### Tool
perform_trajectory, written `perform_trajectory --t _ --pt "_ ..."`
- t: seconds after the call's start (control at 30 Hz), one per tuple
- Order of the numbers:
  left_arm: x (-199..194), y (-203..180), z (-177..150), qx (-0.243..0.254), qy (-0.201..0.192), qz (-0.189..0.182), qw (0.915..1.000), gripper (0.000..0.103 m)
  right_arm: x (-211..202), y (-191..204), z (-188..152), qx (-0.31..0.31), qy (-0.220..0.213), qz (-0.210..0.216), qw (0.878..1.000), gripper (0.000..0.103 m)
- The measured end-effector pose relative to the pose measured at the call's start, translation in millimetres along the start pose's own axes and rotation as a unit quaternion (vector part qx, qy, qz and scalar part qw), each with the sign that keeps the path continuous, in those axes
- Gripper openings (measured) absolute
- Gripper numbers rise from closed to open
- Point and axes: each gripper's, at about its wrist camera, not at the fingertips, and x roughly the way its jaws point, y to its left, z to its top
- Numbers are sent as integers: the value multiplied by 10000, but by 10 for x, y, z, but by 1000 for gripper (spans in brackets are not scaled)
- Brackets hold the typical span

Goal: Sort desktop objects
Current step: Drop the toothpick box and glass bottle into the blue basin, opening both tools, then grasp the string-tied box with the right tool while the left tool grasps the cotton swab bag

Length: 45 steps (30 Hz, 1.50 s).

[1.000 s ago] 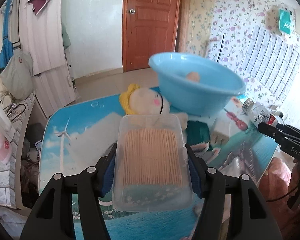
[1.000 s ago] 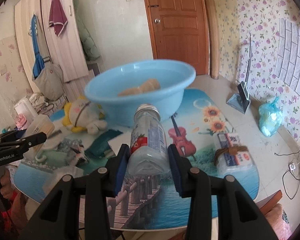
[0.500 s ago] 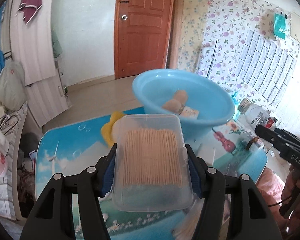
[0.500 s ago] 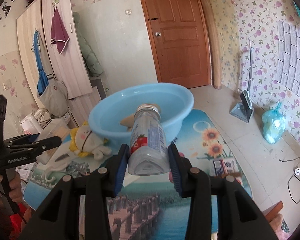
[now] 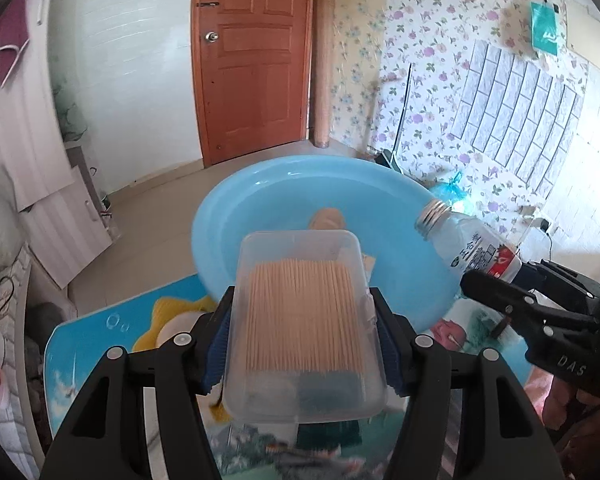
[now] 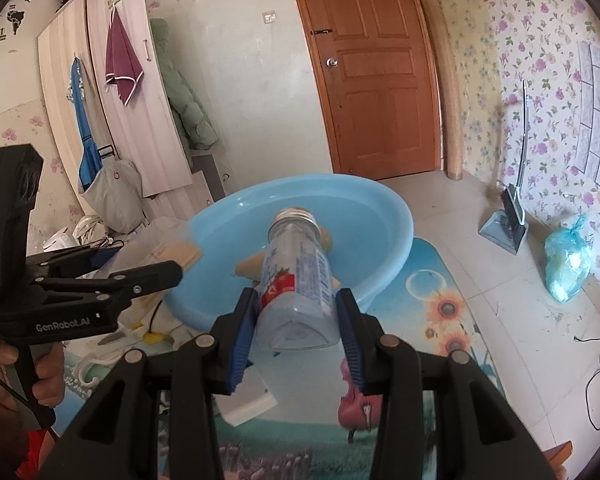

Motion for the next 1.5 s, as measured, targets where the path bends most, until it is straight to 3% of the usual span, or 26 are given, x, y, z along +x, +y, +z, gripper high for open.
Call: perform_trajectory --t 0.17,0.3,0.63,0.73,1.3,1.5 --pt "202 -57 98 57 110 -2 9999 62 101 -53 43 -10 -62 -15 10000 40" --pt "275 -96 128 37 99 -16 9999 79 137 -88 50 -11 -115 96 9999 40" --pt "188 -153 23 36 155 20 9999 81 82 -93 4 31 -48 14 10000 40" --pt "129 -159 -22 6 192 0 9998 90 40 -133 -53 150 50 -30 9999 40" --pt "-443 -112 -542 -58 161 66 9998 98 -449 -63 -509 182 459 -396 9980 40" --pt "-523 -55 -903 -155 296 5 9994 98 -579 -37 -736 183 583 -496 9969 48"
